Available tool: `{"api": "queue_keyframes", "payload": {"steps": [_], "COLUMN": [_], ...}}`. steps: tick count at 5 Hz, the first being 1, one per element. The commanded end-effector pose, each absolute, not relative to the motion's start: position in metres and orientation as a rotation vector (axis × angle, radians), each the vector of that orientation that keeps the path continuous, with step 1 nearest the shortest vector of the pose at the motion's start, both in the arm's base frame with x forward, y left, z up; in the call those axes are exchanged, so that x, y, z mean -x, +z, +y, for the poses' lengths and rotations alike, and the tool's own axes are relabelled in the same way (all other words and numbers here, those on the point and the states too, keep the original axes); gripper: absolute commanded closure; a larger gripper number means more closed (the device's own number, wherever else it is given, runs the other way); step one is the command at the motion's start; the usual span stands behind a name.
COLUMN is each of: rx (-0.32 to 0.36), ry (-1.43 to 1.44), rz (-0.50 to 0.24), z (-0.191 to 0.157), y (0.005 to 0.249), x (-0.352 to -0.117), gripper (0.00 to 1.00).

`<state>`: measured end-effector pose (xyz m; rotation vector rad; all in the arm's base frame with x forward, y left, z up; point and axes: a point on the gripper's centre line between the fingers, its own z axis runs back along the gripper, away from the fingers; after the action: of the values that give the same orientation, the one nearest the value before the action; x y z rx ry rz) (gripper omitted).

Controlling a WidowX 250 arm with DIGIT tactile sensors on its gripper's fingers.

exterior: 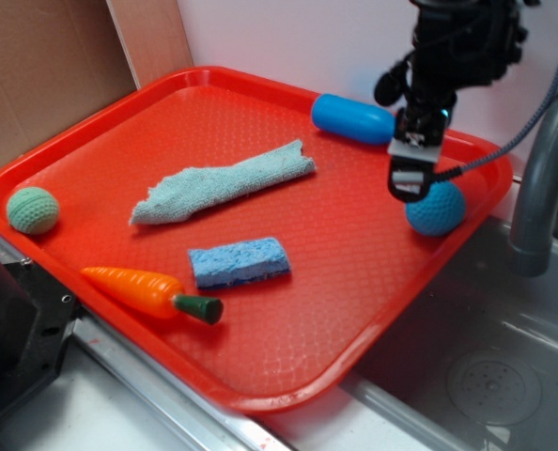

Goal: Grab the blue ball.

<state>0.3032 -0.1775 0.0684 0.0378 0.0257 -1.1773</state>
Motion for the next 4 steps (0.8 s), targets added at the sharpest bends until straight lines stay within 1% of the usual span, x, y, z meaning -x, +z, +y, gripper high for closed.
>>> {"api": "queue_keyframes", "payload": {"steps": [1,2,3,4], "rx": [-0.027,0.015,0.023,-0.006], "ry": [-1.301,-1.300,-1.297,-1.259], "rz": [0.043,0.073,0.110,0.093], "z": [-0.193,-0.193,-0.193,-0.194], "y": [0.061,0.049,0.042,0.043], "x": [-0.286,-0.280,-0.277,-0.279], "gripper": [0.00,0.00,0.00,1.00]}}
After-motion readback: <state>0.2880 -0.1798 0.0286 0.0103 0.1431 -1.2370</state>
